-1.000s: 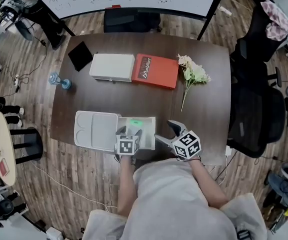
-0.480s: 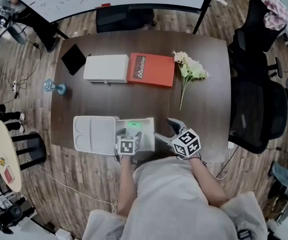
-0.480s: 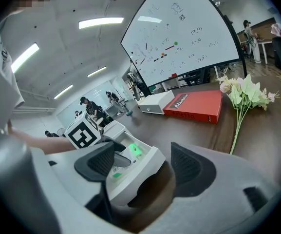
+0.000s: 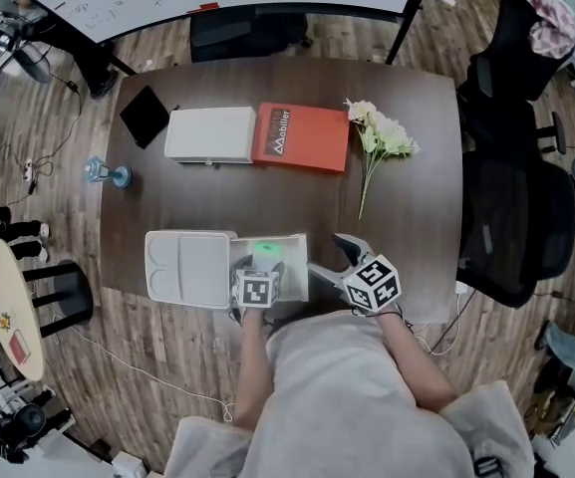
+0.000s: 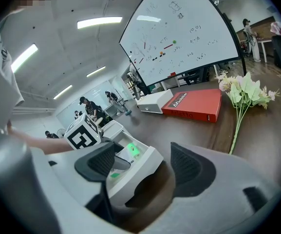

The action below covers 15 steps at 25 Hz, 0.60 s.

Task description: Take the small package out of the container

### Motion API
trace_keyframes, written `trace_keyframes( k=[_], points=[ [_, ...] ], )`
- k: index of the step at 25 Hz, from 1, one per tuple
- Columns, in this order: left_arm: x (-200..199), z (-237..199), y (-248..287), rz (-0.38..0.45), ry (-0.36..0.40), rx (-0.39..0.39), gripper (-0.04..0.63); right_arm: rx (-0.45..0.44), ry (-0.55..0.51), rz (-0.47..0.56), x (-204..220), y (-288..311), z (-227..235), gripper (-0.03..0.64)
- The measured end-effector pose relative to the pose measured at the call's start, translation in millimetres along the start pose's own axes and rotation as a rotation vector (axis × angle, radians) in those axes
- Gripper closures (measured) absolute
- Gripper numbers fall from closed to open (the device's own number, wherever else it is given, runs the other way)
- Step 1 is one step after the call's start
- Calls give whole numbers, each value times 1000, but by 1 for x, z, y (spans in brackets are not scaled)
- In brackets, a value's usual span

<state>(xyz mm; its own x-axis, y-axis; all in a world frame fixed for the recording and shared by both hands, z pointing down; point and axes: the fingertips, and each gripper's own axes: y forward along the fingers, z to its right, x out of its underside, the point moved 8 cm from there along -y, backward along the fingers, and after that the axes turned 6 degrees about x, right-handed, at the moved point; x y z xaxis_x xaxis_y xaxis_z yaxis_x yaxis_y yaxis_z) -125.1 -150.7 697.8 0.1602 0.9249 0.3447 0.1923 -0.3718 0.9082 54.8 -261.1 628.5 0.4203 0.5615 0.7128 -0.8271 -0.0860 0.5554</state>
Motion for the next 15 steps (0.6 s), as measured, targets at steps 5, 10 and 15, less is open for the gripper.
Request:
trace_keyframes(
  k=[5,10,15],
  points=[
    [1,-1,5,-3,29,-30,276,4,-1,3,0,0,2,258],
    [0,-3,6,8,17,-41,276,0,-6,14,-3,1,1,275],
    [0,-3,6,13,13,-51,272,-6,-13,13,-1,0,-1,276]
  ],
)
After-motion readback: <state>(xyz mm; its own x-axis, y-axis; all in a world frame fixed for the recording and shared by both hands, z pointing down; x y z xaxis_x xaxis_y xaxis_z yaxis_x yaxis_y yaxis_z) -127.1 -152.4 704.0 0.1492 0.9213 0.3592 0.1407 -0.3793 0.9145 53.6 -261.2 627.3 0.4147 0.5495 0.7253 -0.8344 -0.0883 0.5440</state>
